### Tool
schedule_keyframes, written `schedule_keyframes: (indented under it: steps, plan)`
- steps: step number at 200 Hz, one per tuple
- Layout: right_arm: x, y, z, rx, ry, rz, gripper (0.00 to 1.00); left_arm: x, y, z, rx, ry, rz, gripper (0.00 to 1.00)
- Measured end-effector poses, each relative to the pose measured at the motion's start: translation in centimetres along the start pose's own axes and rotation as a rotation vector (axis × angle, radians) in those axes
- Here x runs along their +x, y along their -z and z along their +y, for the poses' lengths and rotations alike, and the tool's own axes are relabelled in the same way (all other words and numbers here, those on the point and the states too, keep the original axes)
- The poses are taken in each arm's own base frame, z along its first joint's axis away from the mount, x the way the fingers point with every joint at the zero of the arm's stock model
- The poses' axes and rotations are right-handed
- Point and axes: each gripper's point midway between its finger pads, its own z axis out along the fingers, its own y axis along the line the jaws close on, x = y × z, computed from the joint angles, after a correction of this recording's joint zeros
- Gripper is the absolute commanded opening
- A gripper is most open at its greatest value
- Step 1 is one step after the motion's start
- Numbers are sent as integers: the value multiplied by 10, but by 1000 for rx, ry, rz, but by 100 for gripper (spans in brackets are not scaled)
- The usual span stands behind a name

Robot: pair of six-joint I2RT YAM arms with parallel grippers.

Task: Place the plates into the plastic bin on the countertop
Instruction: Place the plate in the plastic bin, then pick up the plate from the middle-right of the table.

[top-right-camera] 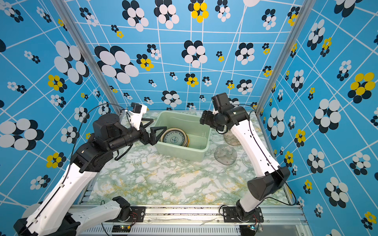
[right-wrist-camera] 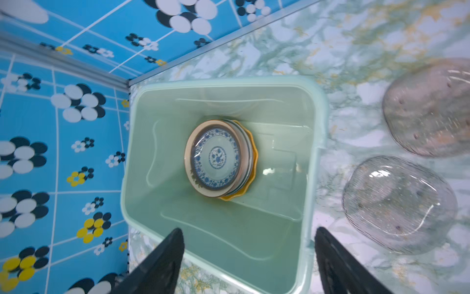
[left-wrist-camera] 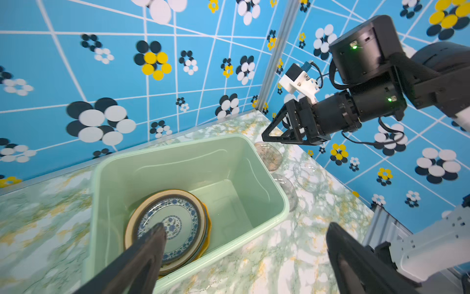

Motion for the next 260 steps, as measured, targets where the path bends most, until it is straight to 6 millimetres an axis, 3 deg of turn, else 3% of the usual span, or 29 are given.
schedule_keyframes:
  steps: [23,58,99,133,170,198,229,260]
  plan:
    - [25,-8,-78,90,-182,42,81,17,-33,-48,134,-106,100,99]
    - [54,8,-180,221,-450,0,81,50,-79,-111,289,-213,219,99]
    - [82,12,-257,347,-659,-11,82,96,-123,-156,388,-244,327,99]
    - [93,18,-315,449,-807,-13,81,109,-142,-184,454,-217,351,99]
    - [99,19,-364,509,-894,-22,81,106,-165,-197,481,-131,342,99]
    - [108,4,-392,519,-907,45,81,111,-180,-202,486,-71,365,99]
    - [112,-15,-409,506,-860,130,81,115,-192,-207,492,-16,393,99]
    - [110,-23,-417,473,-806,138,76,121,-191,-213,525,32,429,99]
